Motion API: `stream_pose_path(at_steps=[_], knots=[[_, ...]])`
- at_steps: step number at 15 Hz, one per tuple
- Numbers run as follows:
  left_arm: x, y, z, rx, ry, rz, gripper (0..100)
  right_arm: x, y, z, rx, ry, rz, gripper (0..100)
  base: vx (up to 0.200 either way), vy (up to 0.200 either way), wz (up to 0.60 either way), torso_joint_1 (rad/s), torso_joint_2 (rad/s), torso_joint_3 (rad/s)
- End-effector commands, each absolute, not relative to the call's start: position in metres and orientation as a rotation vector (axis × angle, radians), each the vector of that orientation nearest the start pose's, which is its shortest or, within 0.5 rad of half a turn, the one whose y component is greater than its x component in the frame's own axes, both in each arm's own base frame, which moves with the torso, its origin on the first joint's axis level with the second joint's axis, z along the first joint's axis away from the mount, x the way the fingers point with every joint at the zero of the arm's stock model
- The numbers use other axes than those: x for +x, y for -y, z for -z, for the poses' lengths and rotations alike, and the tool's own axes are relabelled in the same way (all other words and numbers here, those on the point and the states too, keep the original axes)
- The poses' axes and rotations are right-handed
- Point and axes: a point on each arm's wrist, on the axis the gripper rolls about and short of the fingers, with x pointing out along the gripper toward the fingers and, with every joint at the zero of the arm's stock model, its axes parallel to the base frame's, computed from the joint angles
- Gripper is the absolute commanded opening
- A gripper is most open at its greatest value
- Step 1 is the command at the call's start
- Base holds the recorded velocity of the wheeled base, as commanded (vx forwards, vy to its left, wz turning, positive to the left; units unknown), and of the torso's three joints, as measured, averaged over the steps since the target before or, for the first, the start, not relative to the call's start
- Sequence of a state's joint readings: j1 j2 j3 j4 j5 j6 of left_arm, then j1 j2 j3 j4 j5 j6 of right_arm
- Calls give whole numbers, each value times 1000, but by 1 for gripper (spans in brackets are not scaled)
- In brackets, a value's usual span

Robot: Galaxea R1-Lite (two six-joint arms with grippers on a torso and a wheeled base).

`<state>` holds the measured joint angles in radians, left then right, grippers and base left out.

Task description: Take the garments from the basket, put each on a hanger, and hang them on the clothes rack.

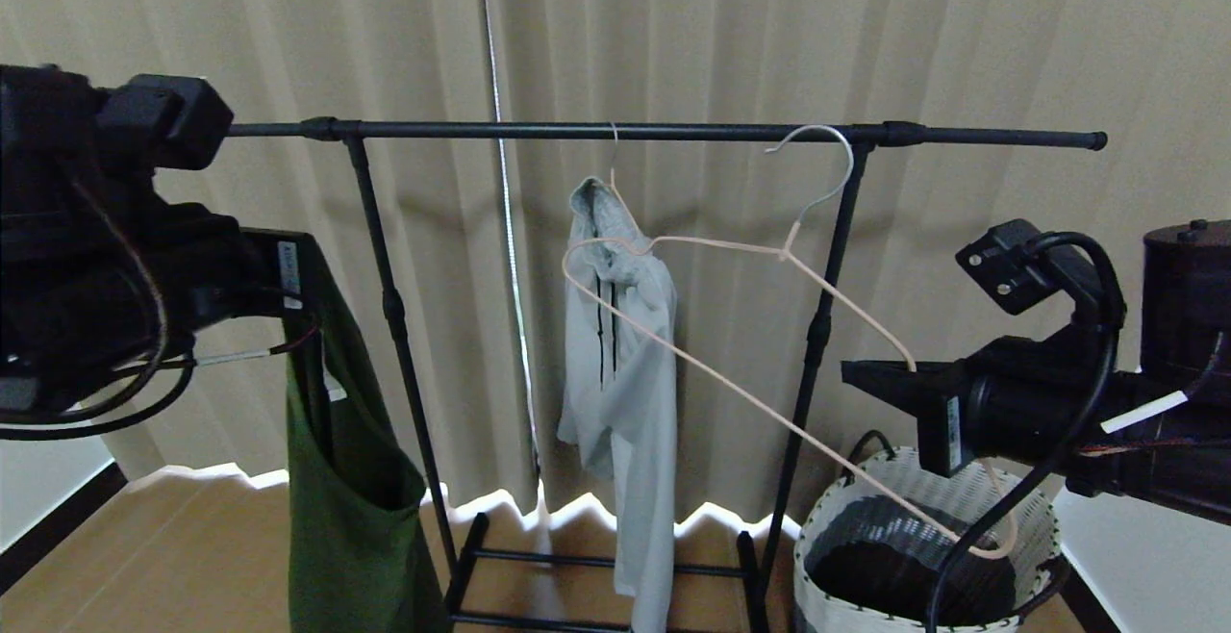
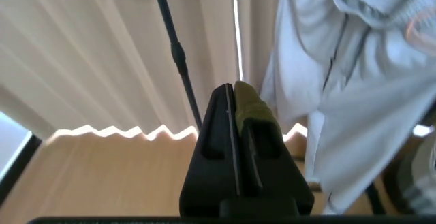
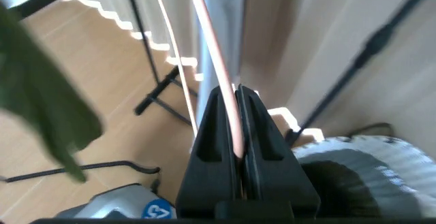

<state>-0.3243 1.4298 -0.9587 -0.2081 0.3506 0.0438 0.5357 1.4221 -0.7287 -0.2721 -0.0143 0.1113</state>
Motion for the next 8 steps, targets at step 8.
stream_pose_path(at_steps=[8], knots=[[305,129,-249,78,-257,-85,0,207,-156,-185,54,-499,-572,0,0,0,0,0,0,0]])
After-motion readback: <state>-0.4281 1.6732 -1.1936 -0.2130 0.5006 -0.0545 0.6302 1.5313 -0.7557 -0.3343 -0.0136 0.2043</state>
